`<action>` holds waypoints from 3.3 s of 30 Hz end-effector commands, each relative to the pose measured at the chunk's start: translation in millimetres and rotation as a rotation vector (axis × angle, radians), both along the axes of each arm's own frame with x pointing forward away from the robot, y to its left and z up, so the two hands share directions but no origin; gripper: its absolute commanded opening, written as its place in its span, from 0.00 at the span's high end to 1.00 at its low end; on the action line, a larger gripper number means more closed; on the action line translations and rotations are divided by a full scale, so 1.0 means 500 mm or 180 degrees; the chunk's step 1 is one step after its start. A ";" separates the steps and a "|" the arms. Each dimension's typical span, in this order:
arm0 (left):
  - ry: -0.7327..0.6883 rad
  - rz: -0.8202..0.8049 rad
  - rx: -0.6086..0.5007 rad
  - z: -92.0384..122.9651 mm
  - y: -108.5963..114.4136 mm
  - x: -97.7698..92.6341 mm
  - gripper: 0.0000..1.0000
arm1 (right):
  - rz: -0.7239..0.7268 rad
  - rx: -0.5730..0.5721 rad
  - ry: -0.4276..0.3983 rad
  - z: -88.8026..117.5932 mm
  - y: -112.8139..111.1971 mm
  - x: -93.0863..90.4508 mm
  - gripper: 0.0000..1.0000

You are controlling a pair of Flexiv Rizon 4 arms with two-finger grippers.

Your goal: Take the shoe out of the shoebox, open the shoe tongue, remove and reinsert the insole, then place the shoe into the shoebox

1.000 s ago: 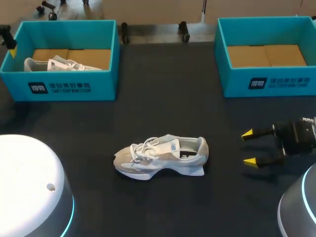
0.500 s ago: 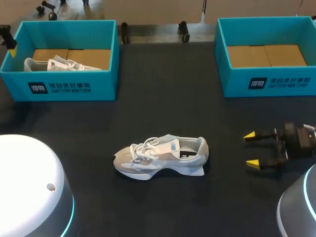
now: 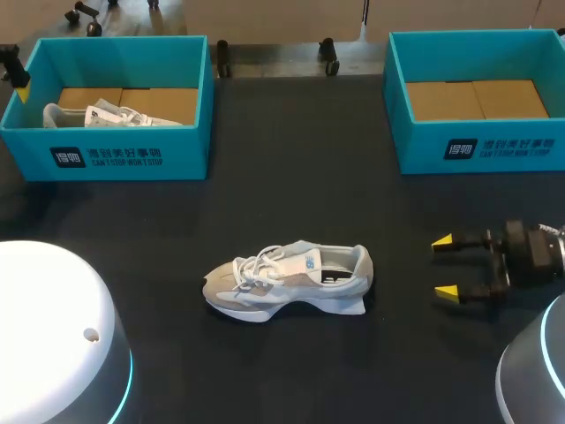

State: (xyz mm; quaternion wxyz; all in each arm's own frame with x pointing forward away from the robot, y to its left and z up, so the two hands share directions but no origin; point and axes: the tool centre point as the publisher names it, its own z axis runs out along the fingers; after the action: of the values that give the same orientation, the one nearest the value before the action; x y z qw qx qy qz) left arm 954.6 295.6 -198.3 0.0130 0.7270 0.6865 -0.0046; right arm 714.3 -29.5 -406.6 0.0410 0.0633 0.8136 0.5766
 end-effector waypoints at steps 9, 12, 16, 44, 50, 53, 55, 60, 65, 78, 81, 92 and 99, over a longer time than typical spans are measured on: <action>-0.0009 -0.0001 0.0004 0.000 0.000 -0.002 0.00 | 0.0036 0.0072 0.0014 -0.007 0.076 0.010 0.00; -0.0009 -0.0001 0.0004 0.000 0.000 -0.002 0.00 | -0.0070 0.0087 0.0080 -0.001 0.086 0.008 0.00; -0.0009 -0.0001 0.0004 0.000 0.000 -0.002 0.00 | -0.0070 0.0087 0.0080 -0.001 0.086 0.008 0.00; -0.0009 -0.0001 0.0004 0.000 0.000 -0.002 0.00 | -0.0098 -0.0011 0.0031 -0.003 0.184 0.009 0.00; -0.0009 -0.0001 0.0004 0.000 0.000 -0.002 0.00 | -0.0048 0.0022 0.0031 -0.005 0.187 0.004 0.00; -0.0009 -0.0001 0.0004 0.000 0.000 -0.002 0.00 | -0.0044 0.0030 0.0030 -0.004 0.188 0.001 0.00; -0.0009 -0.0001 0.0004 0.000 0.000 -0.002 0.00 | -0.0039 0.0042 0.0031 -0.004 0.189 0.000 0.00; -0.0009 -0.0001 0.0004 0.000 0.000 -0.002 0.00 | 0.0004 0.0115 0.0031 -0.012 0.201 0.000 0.00; -0.0009 -0.0001 0.0004 0.000 0.000 -0.002 0.00 | 0.0018 0.0150 0.0023 -0.017 0.214 0.002 0.00; -0.0009 -0.0001 0.0004 0.000 0.000 -0.002 0.00 | 0.0037 0.0152 -0.0012 -0.011 0.235 -0.005 0.00; -0.0009 -0.0001 0.0004 0.000 0.000 -0.002 0.00 | 0.0039 0.0151 0.0012 -0.010 0.238 -0.006 0.00; -0.0009 -0.0001 0.0004 0.000 0.000 -0.002 0.00 | 0.0065 0.0194 0.0010 -0.015 0.254 -0.006 0.00; -0.0009 -0.0001 0.0004 0.000 0.000 -0.002 0.00 | 0.0127 0.0239 -0.0017 -0.022 0.263 0.001 0.00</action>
State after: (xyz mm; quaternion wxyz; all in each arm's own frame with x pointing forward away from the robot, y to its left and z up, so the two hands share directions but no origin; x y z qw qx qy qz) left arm 954.6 295.6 -198.3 0.0130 0.7270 0.6865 -0.0046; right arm 710.1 98.8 -413.6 0.0320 0.0504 0.7928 0.6066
